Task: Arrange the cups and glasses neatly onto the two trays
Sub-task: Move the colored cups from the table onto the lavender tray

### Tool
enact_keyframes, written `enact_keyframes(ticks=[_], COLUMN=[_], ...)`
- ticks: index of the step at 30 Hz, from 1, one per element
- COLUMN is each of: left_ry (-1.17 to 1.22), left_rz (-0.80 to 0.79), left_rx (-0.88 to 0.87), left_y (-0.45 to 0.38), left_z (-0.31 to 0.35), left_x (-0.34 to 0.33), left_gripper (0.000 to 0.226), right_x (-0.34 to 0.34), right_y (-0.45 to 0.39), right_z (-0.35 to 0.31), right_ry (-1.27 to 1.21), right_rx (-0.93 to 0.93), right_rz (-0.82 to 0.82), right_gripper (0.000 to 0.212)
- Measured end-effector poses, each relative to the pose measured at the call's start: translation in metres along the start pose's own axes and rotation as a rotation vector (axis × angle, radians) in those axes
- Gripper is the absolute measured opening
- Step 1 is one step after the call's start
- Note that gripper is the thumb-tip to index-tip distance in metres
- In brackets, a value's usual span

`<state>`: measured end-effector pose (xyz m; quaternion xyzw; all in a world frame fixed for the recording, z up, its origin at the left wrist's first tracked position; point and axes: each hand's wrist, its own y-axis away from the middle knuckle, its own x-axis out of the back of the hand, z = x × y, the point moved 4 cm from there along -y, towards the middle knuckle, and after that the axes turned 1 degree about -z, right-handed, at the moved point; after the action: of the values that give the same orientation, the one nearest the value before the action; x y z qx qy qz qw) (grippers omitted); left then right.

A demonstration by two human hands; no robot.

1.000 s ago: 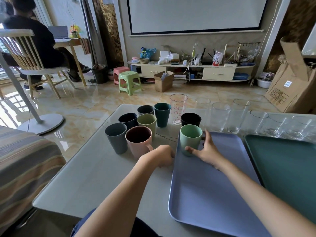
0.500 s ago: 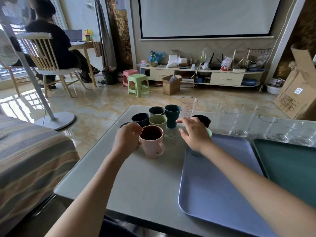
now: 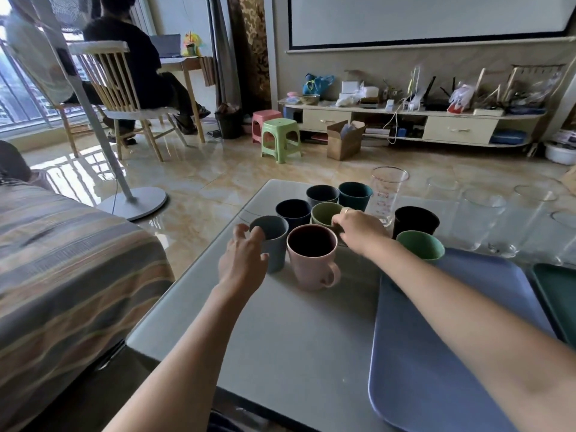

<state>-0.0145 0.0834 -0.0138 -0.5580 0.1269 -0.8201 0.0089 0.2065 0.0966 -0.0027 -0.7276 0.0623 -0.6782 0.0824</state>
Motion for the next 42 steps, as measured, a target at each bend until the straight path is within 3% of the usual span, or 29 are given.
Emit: enact_keyframes(ticks=[7,9,15,20,25,31,42], left_ry=[-0.03,0.013,0.116,0.161,0.183,0.22,0.147], left_rz=[-0.115,-0.055,0.095,0.225,0.273,0.29,0.125], left_rx=[-0.032,-0.041,-0.03,-0.037,-0.038,-0.143,-0.483], left_y=[-0.005,-0.004,0.008,0.027,0.045,0.055,0.075], left_z=[-0.004,-0.008,-0.014,-0.014,-0.005,0.02,0.092], left_x=[-0.015,-0.009,0.027,0.061,0.077,0.085,0.059], left_gripper=[0.021,0.008,0.01,0.015,0.016,0.015,0.013], right_x=[0.012,0.02,0.048,0.059,0.062,0.043,0.022], right_y=[0.014,0.024,0.062,0.109,0.166,0.202,0.204], right_z=[0.013,0.017,0.03,0.034,0.03,0.04,0.051], right_ry=[-0.083,-0.126,-0.264,-0.321,-0.207,-0.132,-0.093], right_rx=[-0.025,-0.037,-0.054,-0.025,0.048,-0.025,-0.128], right_rz=[0.136,0.219,0.422,0.485,0.402,0.27,0.13], right_gripper=[0.019,0.019,0.019,0.017,0.017,0.02,0.019])
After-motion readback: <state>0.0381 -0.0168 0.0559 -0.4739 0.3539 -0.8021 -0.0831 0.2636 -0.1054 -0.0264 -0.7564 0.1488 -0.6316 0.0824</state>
